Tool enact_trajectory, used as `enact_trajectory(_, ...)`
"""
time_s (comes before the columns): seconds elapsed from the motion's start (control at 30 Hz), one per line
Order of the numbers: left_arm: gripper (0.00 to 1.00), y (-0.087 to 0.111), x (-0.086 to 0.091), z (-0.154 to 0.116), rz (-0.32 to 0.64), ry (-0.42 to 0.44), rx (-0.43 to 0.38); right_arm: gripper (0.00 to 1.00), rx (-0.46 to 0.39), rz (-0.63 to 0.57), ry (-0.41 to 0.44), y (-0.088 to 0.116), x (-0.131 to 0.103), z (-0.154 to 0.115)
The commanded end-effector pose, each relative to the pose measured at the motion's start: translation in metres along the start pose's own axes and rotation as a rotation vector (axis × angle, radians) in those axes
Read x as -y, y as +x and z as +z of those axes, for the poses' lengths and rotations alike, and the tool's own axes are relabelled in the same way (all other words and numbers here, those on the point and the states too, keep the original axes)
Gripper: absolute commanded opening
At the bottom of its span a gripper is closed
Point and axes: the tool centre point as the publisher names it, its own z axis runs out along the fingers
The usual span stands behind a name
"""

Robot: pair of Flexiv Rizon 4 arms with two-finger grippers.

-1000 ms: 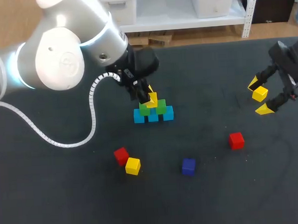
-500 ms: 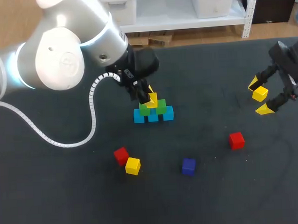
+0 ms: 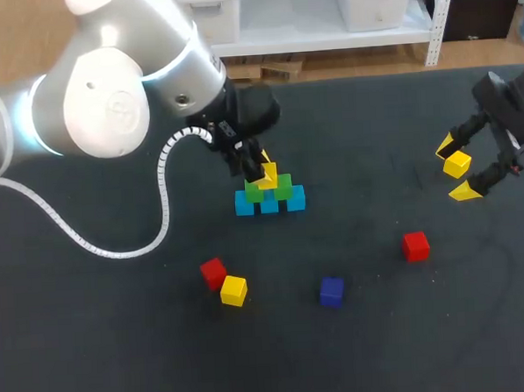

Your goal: Place the blue cubes, place green cubes on the blue cubes, place the yellow cubes on the green cubes, then place the red cubes on the yellow cubes, and place purple cube on the red cubes.

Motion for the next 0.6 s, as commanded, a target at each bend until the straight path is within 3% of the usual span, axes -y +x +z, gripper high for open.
enact_trajectory(0.03,0.33,-0.0008,-0.0027,0.0007,0.001,0.005,-0.003,1.00,0.002,-0.001,0.001,0.0004,-0.0005,-0.0001)
enact_trajectory(0.27,0.35,-0.0002,-0.0031,0.0008,0.001,0.006,-0.004,1.00,0.002,-0.001,0.001,0.0004,-0.0005,-0.0001)
enact_trajectory(0.5,0.43,-0.0002,-0.0034,0.0012,0.000,0.008,-0.003,1.00,0.002,-0.001,0.001,0.0004,-0.0005,-0.0001)
enact_trajectory(0.57,0.55,-0.0001,-0.0034,0.0012,0.001,0.009,-0.001,1.00,0.002,-0.001,0.001,0.0004,-0.0005,-0.0001)
enact_trajectory(0.6,0.69,-0.0001,-0.0034,0.0012,0.002,0.009,-0.001,1.00,0.002,-0.001,0.001,0.0004,-0.0005,-0.0001)
